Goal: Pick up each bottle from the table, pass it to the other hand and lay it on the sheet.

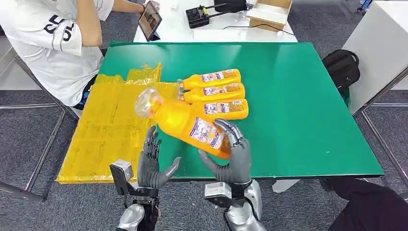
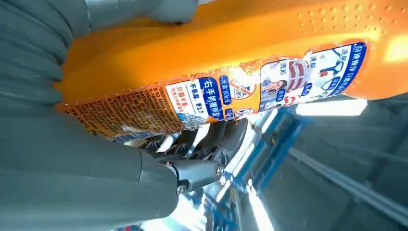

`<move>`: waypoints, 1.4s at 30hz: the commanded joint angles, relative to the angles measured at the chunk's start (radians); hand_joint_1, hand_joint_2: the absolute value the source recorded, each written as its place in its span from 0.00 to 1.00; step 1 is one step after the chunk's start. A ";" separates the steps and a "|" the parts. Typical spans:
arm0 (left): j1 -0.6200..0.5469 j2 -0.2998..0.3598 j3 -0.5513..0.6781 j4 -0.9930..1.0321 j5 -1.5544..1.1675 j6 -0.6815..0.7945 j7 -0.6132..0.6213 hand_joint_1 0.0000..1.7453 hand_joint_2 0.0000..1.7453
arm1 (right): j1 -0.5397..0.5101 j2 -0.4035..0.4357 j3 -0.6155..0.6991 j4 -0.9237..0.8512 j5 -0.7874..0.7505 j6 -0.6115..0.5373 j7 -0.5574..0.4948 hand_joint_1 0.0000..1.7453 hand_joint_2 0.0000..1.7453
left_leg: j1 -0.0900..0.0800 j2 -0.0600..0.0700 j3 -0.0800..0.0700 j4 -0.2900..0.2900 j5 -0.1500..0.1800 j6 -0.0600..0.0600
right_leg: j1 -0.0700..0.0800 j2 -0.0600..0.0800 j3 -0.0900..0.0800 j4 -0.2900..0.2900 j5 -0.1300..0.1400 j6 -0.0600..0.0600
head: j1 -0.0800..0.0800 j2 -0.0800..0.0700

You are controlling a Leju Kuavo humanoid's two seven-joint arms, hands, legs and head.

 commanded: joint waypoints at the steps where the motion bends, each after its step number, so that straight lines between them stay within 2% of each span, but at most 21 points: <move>1: -0.036 -0.030 -0.020 0.016 0.017 -0.010 0.004 0.00 1.00 | -0.019 0.008 0.038 0.179 -0.039 -0.023 -0.035 1.00 1.00 | 0.001 -0.001 0.007 0.000 -0.003 0.002 | 0.002 -0.002 0.008 -0.002 -0.002 -0.003 | 0.000 0.000; 3: -0.036 -0.030 -0.019 0.017 0.018 -0.012 0.003 0.00 1.00 | -0.020 0.006 0.039 0.182 -0.041 -0.029 -0.035 1.00 1.00 | 0.000 -0.001 0.002 0.000 0.000 0.001 | 0.001 -0.001 0.002 -0.001 0.000 -0.001 | 0.000 0.000; 8: -0.036 -0.030 -0.021 0.027 0.022 -0.016 0.004 0.00 1.00 | -0.020 -0.001 0.025 0.184 -0.058 -0.040 -0.035 1.00 1.00 | 0.000 -0.001 0.007 -0.001 -0.003 0.001 | 0.001 -0.002 0.007 -0.001 -0.003 -0.004 | 0.000 0.000; 26: -0.032 -0.030 -0.021 0.046 0.040 -0.030 0.000 0.00 1.00 | -0.015 -0.005 -0.046 0.166 -0.083 -0.042 -0.035 1.00 1.00 | 0.000 -0.001 0.002 -0.001 0.000 0.001 | 0.000 -0.002 0.002 -0.001 -0.001 -0.001 | 0.000 0.000; 28: -0.032 -0.030 -0.021 0.046 0.040 -0.030 0.000 0.00 1.00 | -0.015 -0.005 -0.046 0.166 -0.083 -0.042 -0.035 1.00 1.00 | 0.000 -0.002 0.007 -0.001 -0.003 0.002 | 0.001 -0.003 0.008 -0.001 -0.003 -0.003 | 0.000 0.000; 31: -0.031 -0.030 -0.022 0.046 0.040 -0.030 0.000 0.00 1.00 | -0.013 0.002 -0.057 0.167 -0.082 -0.053 -0.035 1.00 1.00 | 0.000 -0.001 0.003 -0.001 -0.001 0.001 | 0.001 -0.003 0.004 -0.001 -0.001 -0.002 | 0.000 0.000; 34: -0.025 -0.030 -0.021 0.047 0.041 -0.031 0.000 0.00 1.00 | -0.012 0.010 -0.088 0.183 -0.101 -0.054 -0.035 1.00 1.00 | 0.000 -0.002 0.006 -0.001 -0.002 0.002 | 0.001 -0.004 0.007 -0.001 -0.003 -0.003 | 0.000 0.000; 36: -0.020 -0.030 -0.019 0.046 0.044 -0.031 -0.001 0.00 1.00 | -0.017 0.009 -0.093 0.212 -0.111 -0.058 -0.035 1.00 1.00 | 0.000 -0.001 0.003 -0.001 -0.001 0.001 | 0.000 -0.002 0.003 -0.001 -0.001 -0.001 | 0.000 0.000; 39: -0.022 -0.030 -0.026 0.047 0.046 -0.032 -0.001 0.00 1.00 | -0.054 0.022 -0.127 0.331 -0.082 -0.053 -0.035 1.00 1.00 | 0.000 -0.001 0.006 -0.001 -0.002 0.002 | 0.001 -0.002 0.007 -0.002 -0.002 -0.003 | 0.000 0.000; 42: -0.027 -0.030 -0.030 0.055 0.051 -0.032 -0.001 0.00 1.00 | -0.077 0.020 -0.080 0.427 -0.063 -0.058 -0.035 1.00 1.00 | 0.000 0.000 0.006 -0.002 -0.002 0.001 | 0.001 -0.001 0.007 -0.002 -0.001 -0.003 | 0.000 0.000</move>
